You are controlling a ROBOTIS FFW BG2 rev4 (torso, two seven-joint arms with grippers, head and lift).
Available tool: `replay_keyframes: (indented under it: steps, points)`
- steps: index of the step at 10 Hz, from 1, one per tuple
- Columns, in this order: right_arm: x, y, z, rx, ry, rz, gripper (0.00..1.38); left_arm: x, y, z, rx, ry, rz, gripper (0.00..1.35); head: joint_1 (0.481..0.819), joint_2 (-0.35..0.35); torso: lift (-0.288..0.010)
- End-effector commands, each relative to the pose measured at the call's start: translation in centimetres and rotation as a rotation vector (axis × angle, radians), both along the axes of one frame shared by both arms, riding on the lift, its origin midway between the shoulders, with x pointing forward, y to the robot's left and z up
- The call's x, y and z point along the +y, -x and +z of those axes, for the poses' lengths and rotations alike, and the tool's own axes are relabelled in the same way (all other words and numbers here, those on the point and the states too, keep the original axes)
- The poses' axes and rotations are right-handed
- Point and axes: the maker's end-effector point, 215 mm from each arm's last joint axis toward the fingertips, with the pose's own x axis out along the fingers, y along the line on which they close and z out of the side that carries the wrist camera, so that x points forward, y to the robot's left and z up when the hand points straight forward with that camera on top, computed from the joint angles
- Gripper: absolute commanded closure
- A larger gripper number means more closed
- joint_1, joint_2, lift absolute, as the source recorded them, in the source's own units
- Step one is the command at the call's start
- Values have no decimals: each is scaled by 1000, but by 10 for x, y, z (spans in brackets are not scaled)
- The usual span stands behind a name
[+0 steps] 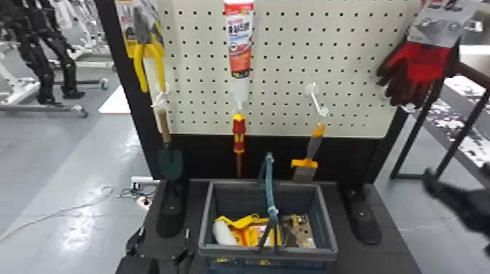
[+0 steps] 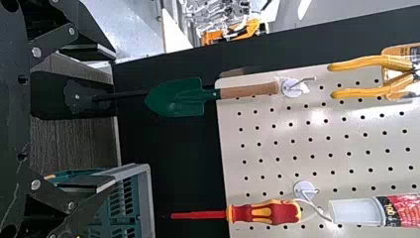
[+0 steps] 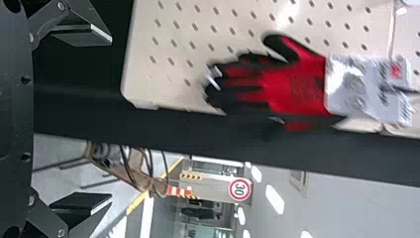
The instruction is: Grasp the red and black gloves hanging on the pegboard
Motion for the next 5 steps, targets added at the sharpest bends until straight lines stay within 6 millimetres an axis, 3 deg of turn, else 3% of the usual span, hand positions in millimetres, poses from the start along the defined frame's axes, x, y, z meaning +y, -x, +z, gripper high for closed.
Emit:
replay_keyframes:
  steps: [1, 2, 5]
  points:
    - [-41, -11, 36, -22, 38, -64, 174, -1, 0, 0, 0, -1, -2, 387, 549, 0, -100]
    - [-60, -20, 57, -15, 52, -71, 168, -1, -2, 2, -3, -3, -4, 387, 549, 0, -100]
    - [-84, -58, 124, -1, 69, 35, 130, -6, -6, 2, 2, -5, -13, 387, 549, 0, -100]
